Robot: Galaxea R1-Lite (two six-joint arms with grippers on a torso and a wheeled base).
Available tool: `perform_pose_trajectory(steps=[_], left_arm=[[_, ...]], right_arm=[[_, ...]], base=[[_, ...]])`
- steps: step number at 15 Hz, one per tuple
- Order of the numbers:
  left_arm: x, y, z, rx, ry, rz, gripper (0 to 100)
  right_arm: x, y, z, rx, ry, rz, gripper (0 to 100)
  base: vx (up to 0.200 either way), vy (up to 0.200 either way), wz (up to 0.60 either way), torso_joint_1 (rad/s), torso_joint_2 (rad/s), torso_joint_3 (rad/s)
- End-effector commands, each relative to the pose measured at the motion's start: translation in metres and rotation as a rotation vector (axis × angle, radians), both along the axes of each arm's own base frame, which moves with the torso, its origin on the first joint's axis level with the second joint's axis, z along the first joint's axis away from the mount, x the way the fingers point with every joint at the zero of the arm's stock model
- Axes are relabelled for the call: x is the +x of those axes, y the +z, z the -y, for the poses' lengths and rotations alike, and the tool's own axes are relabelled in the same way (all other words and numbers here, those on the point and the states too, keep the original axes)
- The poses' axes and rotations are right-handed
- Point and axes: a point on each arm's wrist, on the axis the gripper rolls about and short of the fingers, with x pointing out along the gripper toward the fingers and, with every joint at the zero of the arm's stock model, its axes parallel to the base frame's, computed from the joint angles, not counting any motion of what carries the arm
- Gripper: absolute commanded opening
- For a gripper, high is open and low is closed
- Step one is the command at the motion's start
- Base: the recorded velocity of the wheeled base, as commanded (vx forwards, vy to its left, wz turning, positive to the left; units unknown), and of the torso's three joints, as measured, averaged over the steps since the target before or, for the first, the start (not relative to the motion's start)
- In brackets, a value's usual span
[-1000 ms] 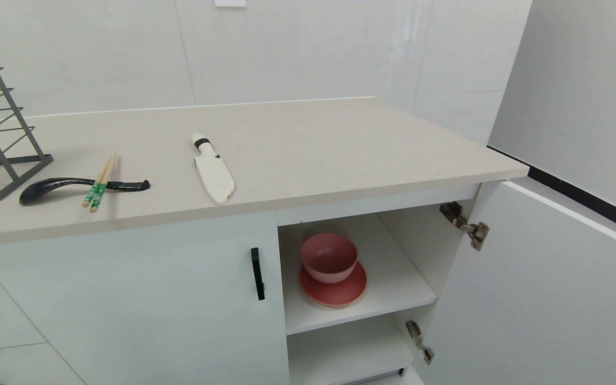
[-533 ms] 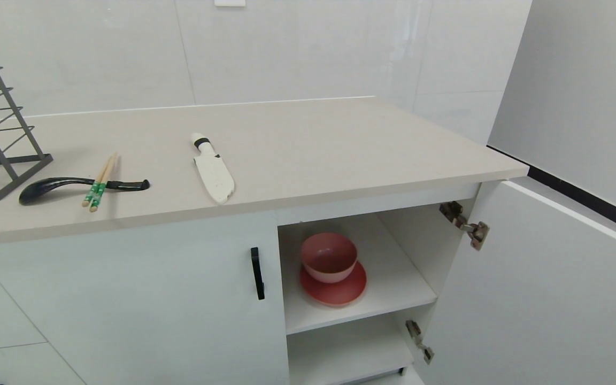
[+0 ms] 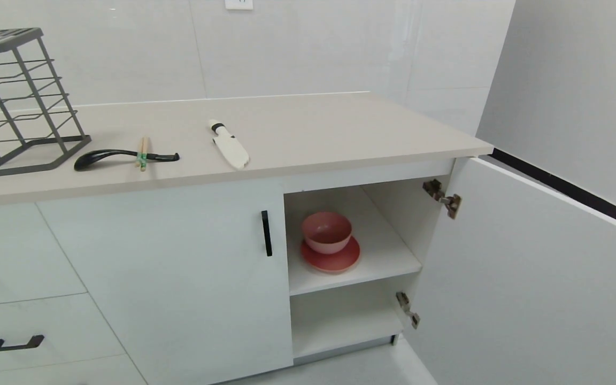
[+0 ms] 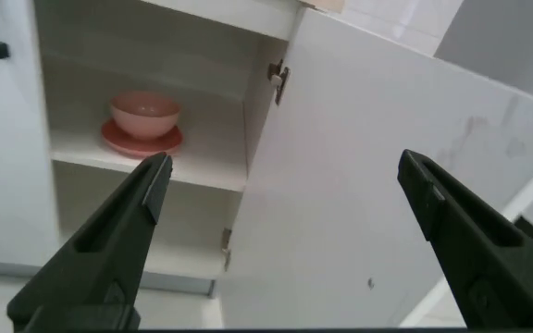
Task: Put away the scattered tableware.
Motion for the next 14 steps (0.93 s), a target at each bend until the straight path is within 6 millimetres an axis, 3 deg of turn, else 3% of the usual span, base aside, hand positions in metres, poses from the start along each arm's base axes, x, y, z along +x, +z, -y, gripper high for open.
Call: perform_pose_trajectory(steps=[1, 4, 8, 10, 14], left_arm=[[0.0, 0.0, 0.0, -0.001, 0.002, 0.001, 100], [0.0, 0.0002, -0.0008, -0.002, 0.037, 0.003, 100], [0.0, 0.0002, -0.0008, 0.001, 0.037, 0.003, 100], [0.0, 0.0002, -0.0008, 0.003, 0.038, 0.003, 100], [0.0, 0.0002, -0.0008, 0.0, 0.037, 0.003, 100]], right_arm=[[0.0003, 0.0, 0.0007, 0.064, -0.027, -0.012, 100], [0.0004, -0.0003, 0.0019, 0.185, -0.069, -0.03, 100], [0.0004, -0.0004, 0.0019, 0.19, -0.069, -0.032, 100], [0.0004, -0.0004, 0.0018, 0.191, -0.067, -0.033, 100], [0.0004, -0.0004, 0.0018, 0.194, -0.065, -0.033, 100]], base=[[0.0, -0.2, 0.0, 0.002, 0.0, 0.002], [0.0, -0.067, 0.0, -0.001, 0.0, 0.001], [0.0, 0.0, 0.0, 0.0, 0.0, 0.0], [0.0, -0.2, 0.0, 0.007, 0.0, 0.0], [-0.2, -0.2, 0.0, 0.008, 0.0, 0.0]])
